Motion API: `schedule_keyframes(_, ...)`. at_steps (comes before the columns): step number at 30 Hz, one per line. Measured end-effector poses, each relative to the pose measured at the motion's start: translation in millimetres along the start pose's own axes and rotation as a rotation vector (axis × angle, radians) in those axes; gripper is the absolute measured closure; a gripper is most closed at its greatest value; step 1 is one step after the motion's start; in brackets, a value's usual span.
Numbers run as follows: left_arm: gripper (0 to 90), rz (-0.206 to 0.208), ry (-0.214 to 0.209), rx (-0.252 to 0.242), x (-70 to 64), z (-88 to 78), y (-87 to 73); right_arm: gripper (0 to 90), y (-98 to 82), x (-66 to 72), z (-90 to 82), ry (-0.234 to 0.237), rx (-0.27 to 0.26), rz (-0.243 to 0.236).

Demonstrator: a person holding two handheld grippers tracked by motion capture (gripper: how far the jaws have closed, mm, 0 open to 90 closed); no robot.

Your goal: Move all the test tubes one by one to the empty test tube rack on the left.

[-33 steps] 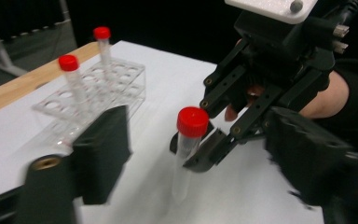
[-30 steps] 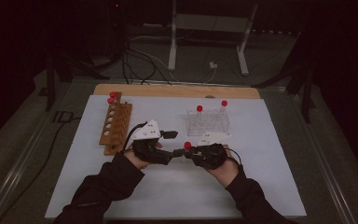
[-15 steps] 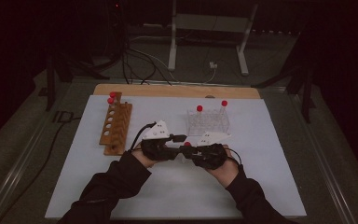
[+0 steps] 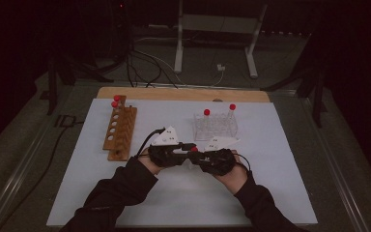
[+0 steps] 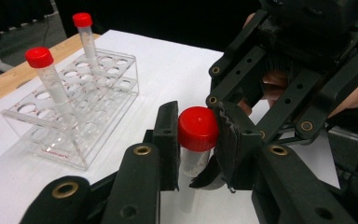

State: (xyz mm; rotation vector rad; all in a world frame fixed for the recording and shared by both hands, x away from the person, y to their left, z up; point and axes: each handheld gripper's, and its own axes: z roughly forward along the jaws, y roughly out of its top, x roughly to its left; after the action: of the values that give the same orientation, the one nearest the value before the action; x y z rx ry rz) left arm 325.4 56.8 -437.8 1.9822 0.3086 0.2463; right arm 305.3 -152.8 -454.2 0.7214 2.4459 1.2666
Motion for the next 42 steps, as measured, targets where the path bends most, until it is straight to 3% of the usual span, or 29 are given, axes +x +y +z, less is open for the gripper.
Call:
schedule_keyframes(7, 72.0, 0.003, 0.007, 0.009, 0.9, -3.0, 3.5, 73.4, 0.4, 1.2, -0.5, -0.015, -0.02, -0.001)
schedule_keyframes(12, 72.0, 0.009, 0.027, 0.01, 2.6, -10.4, 6.4, 63.1, 1.1, 0.9, -3.5, -0.036, -0.032, -0.012)
schedule_keyframes(19, 72.0, -0.001, 0.058, 0.003, 9.6, -27.0, 7.3, 50.6, -1.1, -3.8, -5.6, -0.032, -0.037, 0.011)
schedule_keyframes(25, 72.0, -0.011, 0.093, 0.007, 14.9, -41.8, 6.0, 40.7, 0.7, -3.9, -10.4, -0.032, -0.075, 0.017)
schedule_keyframes(32, 72.1, -0.033, 0.138, 0.004, 24.6, -60.6, 4.3, 18.5, 2.9, -5.6, -14.7, -0.033, -0.11, 0.059)
schedule_keyframes(42, 72.0, -0.042, 0.196, 0.022, 36.2, -85.8, 4.4, 2.7, 3.7, -7.6, -16.0, -0.067, -0.127, 0.1)
